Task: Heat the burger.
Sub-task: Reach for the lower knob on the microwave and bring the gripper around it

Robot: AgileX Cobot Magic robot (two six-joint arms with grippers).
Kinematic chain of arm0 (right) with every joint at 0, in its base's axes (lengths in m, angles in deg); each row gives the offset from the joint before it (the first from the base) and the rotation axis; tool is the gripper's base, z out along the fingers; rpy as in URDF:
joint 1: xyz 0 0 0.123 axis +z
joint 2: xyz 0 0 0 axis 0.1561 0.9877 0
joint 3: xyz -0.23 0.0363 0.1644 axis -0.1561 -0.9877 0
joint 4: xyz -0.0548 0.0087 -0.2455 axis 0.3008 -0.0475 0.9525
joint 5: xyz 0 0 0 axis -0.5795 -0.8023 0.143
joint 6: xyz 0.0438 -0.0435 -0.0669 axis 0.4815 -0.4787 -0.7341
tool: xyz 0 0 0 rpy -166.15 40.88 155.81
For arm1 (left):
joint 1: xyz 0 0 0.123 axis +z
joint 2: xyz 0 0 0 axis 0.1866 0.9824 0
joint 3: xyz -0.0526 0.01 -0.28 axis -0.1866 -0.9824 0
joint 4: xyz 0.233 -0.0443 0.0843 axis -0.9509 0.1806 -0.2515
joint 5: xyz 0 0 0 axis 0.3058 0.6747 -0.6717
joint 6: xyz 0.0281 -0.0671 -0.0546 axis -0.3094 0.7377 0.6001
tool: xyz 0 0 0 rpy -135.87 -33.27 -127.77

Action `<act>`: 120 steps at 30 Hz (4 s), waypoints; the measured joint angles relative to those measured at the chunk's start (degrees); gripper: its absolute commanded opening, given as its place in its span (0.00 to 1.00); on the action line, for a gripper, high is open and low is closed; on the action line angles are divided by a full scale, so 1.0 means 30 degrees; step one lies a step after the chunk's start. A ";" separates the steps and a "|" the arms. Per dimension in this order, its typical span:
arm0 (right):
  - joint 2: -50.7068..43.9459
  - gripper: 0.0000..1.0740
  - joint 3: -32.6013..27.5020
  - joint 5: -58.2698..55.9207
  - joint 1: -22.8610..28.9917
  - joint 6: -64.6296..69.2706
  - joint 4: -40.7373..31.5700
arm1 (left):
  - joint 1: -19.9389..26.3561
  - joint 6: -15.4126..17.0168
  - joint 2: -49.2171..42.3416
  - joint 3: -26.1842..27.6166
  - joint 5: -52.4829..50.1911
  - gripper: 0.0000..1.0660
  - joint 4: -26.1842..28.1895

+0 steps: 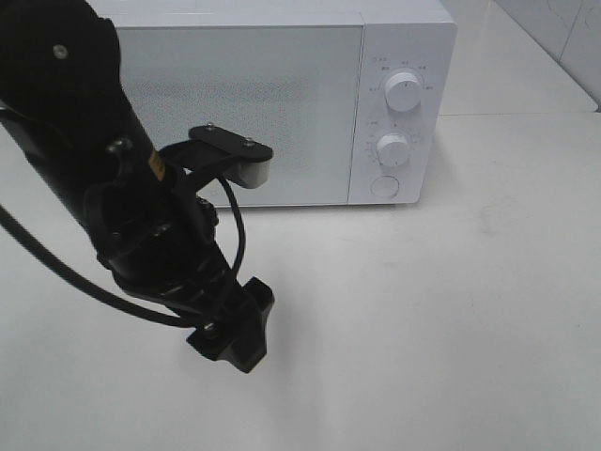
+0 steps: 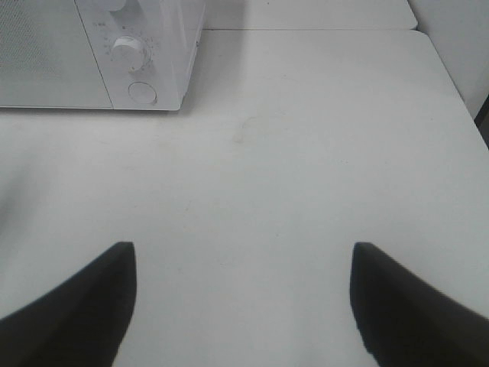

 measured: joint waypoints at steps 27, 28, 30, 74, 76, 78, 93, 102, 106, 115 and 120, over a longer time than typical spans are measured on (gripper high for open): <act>0.0000 0.70 0.0000 0.0000 0.0000 0.0000 0.0000 | 0.8671 0.3552 -0.4717 -0.0076 0.5290 0.94 -0.3953; 0.0000 0.70 0.0000 0.0000 0.0000 0.0000 0.0000 | 0.8671 0.3552 -0.4717 -0.0076 0.5290 0.94 -0.3953; 0.0000 0.70 0.0000 0.0000 0.0000 0.0000 0.0000 | 0.9587 0.3533 -0.5195 -0.0325 0.5424 0.94 -0.3953; 0.0000 0.70 0.0000 0.0000 0.0000 0.0000 0.0000 | 1.3312 0.3323 -2.6031 -1.0581 0.3686 0.94 -0.4011; 0.0000 0.70 0.0000 0.0000 0.0000 0.0000 0.0000 | 1.3312 0.3323 -2.6432 -1.0600 0.3686 0.94 -0.4011; 0.0000 0.70 0.0000 0.0000 0.0000 0.0000 0.0000 | 1.3312 0.3323 -2.7330 -1.0600 0.3686 0.94 -0.4011; 0.0000 0.70 0.0000 0.0000 0.0000 0.0000 0.0000 | 1.3312 0.3323 -3.1856 -1.0638 0.3686 0.94 -0.3839; 0.0000 0.70 0.0000 0.0000 0.0000 0.0000 0.0000 | 1.3312 0.3323 -3.1876 -1.0638 0.3686 0.94 -0.3820; 0.0000 0.70 0.0000 0.0000 0.0000 0.0000 0.0000 | 1.3312 0.3323 -3.1876 -1.0638 0.3686 0.94 -0.3820; 0.0000 0.70 0.0000 0.0000 0.0000 0.0000 0.0000 | 1.3312 0.3323 -3.1876 -1.0657 0.3686 0.94 -0.3820; 0.0000 0.70 0.0000 0.0000 0.0000 0.0000 0.0000 | 1.3312 0.3323 -3.1876 -1.0657 0.3686 0.94 -0.3820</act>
